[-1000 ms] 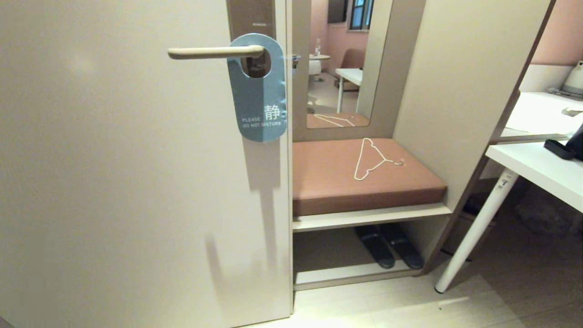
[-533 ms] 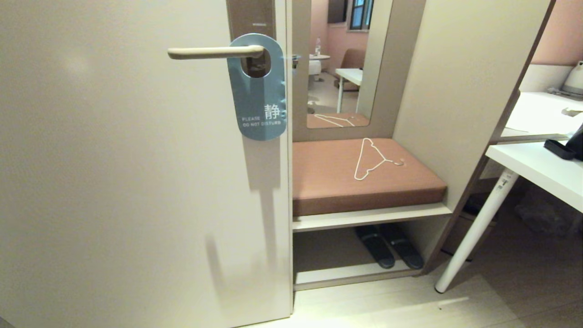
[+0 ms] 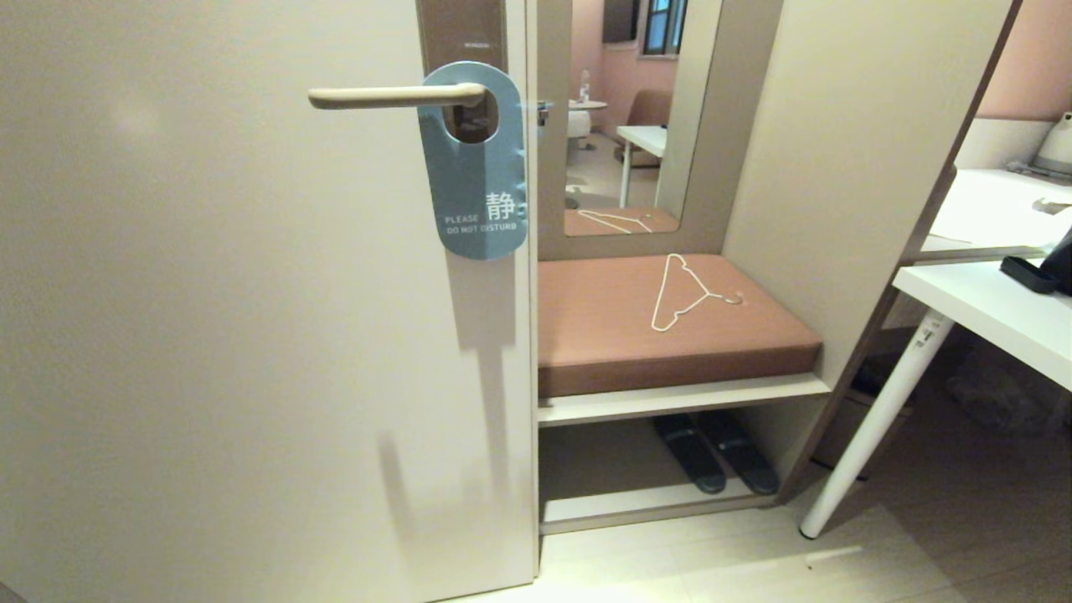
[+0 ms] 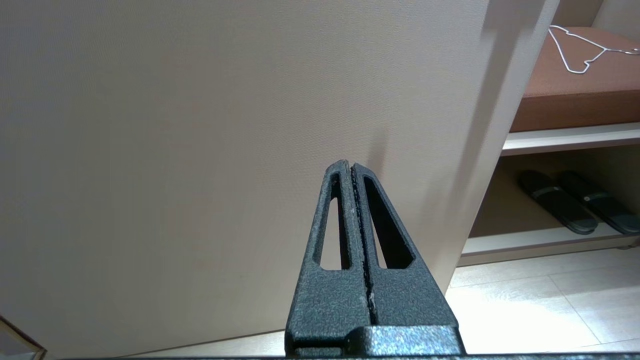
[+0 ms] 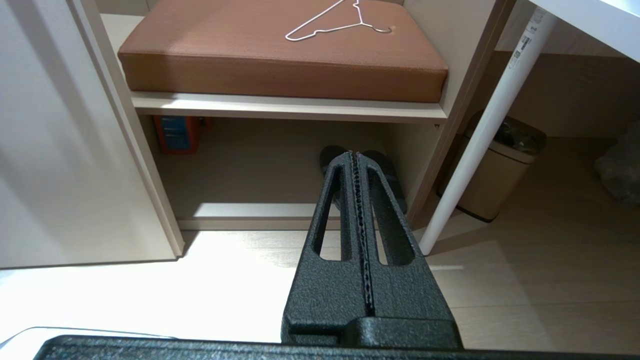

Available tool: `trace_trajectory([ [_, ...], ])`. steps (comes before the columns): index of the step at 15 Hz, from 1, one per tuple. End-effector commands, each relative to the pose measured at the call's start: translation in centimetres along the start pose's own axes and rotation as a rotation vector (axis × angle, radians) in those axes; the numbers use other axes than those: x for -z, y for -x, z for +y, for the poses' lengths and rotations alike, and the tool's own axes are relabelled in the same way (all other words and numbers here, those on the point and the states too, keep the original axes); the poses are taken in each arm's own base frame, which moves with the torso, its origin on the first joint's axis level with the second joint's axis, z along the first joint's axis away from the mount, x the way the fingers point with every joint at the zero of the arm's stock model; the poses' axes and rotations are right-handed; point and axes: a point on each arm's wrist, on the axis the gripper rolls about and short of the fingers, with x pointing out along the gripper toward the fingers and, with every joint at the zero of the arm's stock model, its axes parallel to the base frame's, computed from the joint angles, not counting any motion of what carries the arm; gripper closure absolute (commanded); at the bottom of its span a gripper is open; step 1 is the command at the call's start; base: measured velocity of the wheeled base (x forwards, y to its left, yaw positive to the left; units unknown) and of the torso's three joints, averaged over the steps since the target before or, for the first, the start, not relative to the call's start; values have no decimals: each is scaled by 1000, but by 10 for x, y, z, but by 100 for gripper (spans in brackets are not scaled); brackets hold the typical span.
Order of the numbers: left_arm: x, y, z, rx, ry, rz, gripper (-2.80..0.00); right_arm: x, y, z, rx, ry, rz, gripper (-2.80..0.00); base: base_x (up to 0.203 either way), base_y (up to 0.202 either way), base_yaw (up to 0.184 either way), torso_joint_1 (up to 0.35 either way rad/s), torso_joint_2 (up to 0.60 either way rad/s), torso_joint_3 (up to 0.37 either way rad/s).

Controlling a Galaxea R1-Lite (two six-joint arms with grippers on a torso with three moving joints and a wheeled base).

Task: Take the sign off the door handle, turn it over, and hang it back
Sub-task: Take down the sign

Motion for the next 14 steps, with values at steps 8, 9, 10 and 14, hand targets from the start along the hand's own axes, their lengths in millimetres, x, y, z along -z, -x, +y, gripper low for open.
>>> trace_trajectory([
  [8,0,0,0,-1,0,0,0,0,0,0,0,0,0,0,0,0,0,0,0,0],
  [9,0,0,0,-1,0,-1,0,0,0,0,0,0,1,0,0,0,0,0,0,0],
  [10,0,0,0,-1,0,0,0,0,0,0,0,0,1,0,0,0,0,0,0,0],
  [14,0,0,0,-1,0,-2,0,0,0,0,0,0,1,0,0,0,0,0,0,0],
])
